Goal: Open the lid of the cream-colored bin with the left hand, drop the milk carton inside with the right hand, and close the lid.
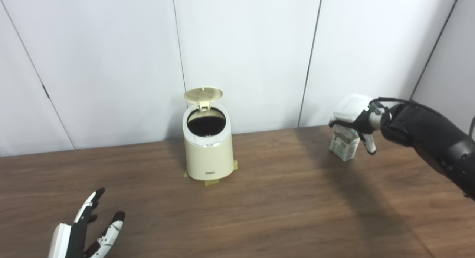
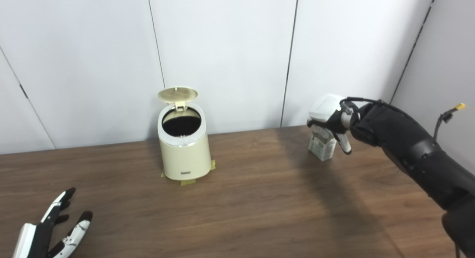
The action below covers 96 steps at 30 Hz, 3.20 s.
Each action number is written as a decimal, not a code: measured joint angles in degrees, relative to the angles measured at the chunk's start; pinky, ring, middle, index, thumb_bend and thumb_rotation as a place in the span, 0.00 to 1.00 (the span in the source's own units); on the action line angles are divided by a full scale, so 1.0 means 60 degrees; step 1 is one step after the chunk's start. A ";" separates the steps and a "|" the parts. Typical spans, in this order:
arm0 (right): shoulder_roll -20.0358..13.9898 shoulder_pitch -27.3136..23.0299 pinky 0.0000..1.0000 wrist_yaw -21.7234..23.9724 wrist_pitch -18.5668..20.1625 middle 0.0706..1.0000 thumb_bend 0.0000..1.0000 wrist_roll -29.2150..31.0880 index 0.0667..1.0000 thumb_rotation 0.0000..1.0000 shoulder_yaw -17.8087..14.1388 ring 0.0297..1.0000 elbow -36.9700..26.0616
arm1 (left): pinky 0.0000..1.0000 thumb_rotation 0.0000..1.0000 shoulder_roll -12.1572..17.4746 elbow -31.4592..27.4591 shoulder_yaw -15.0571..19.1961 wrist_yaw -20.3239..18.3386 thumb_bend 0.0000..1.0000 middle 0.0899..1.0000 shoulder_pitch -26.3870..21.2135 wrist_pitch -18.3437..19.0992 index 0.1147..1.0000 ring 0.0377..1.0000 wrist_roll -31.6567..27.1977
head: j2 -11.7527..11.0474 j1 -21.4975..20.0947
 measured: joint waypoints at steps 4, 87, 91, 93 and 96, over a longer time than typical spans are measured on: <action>0.0172 0.0003 0.73 0.0006 0.0213 0.84 1.00 -0.0012 0.83 0.15 -0.0083 0.84 0.0050 | 0.83 0.63 0.0000 -0.0016 0.0020 -0.0086 0.48 0.93 0.0041 0.0036 0.91 0.91 -0.0004 | 0.0015 0.0015; 0.0893 0.0336 0.41 0.0528 0.0289 0.50 0.52 0.1507 0.42 0.00 -0.1624 0.41 -0.2930 | 0.83 0.67 -0.0071 -0.0200 -0.0151 -0.0289 0.50 0.92 -0.0018 0.0688 0.89 0.92 0.0318 | -0.0117 0.0073; 0.1006 0.0399 0.35 0.0509 0.0142 0.45 0.52 0.1742 0.46 0.00 -0.1759 0.38 -0.3442 | 0.84 0.66 -0.0074 -0.0193 -0.0170 -0.0289 0.50 0.93 -0.0028 0.0696 0.90 0.93 0.0326 | -0.0146 0.0073; 0.1006 0.0387 0.37 0.0273 -0.0180 0.46 0.52 0.1799 0.45 0.00 -0.1792 0.40 -0.3563 | 0.85 0.66 -0.0073 -0.0092 -0.0190 -0.0282 0.49 0.92 -0.0066 0.0693 0.90 0.93 0.0333 | -0.0175 0.0102; 0.1041 0.0353 0.38 0.0119 -0.0449 0.44 0.52 0.1855 0.45 0.00 -0.1792 0.41 -0.3643 | 0.85 0.64 -0.0077 0.0070 -0.0254 -0.0260 0.48 0.92 -0.0133 0.0690 0.90 0.93 0.0373 | -0.0190 0.0132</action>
